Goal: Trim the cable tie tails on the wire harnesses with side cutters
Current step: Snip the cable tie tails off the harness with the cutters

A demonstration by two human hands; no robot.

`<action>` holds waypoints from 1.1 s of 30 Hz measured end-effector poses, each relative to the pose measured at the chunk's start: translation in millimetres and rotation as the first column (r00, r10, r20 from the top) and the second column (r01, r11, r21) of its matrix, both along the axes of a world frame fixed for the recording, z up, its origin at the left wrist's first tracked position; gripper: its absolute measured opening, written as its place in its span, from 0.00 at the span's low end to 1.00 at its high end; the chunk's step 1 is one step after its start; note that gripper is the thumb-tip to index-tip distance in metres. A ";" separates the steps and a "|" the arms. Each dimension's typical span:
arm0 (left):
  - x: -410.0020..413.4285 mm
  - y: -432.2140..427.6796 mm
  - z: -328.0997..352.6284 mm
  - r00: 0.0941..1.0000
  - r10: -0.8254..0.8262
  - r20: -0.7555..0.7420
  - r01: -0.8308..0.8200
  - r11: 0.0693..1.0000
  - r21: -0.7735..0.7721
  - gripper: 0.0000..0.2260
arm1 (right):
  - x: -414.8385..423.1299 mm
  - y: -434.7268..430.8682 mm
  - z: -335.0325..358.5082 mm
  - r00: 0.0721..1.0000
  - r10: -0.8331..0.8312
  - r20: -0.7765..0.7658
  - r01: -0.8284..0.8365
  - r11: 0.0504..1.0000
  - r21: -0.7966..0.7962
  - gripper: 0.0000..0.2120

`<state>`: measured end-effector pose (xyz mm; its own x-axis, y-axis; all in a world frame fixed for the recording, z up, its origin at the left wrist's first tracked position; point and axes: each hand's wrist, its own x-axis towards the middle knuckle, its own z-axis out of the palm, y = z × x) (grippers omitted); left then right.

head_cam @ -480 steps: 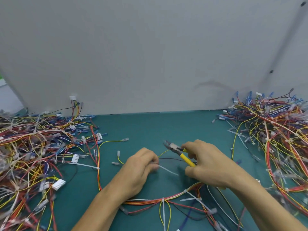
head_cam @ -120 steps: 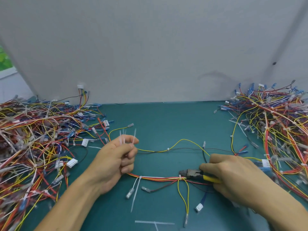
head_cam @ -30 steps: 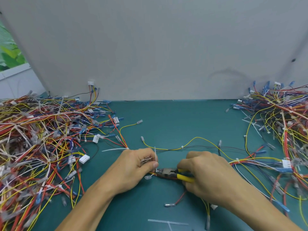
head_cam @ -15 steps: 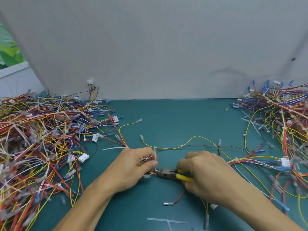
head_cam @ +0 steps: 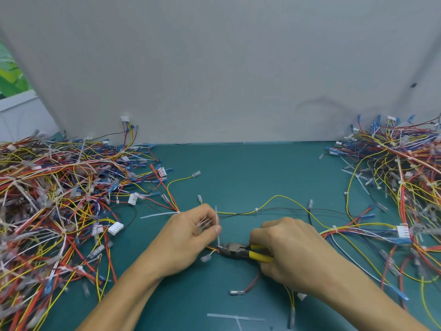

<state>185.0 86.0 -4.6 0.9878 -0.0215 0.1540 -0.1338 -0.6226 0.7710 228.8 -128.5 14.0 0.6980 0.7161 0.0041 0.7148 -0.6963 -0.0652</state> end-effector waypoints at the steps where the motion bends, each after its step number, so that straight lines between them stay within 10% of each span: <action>1: 0.5 0.1 -1.0 1.000 0.007 -0.010 -0.007 1.000 -0.007 0.07 | -0.2 0.1 0.1 1.000 -0.001 -0.001 0.001 1.000 -0.002 0.06; 10: 3.5 0.4 1.4 0.981 0.161 -0.106 -0.184 0.944 -0.272 0.07 | -0.8 0.7 -0.1 0.998 -0.044 -0.039 0.046 0.997 0.060 0.09; 17: 7.8 -1.3 7.2 0.936 0.187 -0.298 -0.350 0.583 -0.733 0.10 | 4.7 -2.7 7.0 0.963 -0.139 -0.231 0.202 0.940 0.274 0.15; 23: 7.1 -1.6 11.5 0.904 0.195 -0.381 -0.428 0.409 -0.806 0.10 | 2.1 -3.3 14.1 0.905 -0.216 -0.366 0.320 0.912 0.255 0.12; 33: 11.7 28.4 18.4 0.785 0.616 0.066 -0.445 0.635 -0.632 0.06 | -1.9 -2.3 11.5 0.942 -0.189 -0.278 0.263 0.928 0.262 0.16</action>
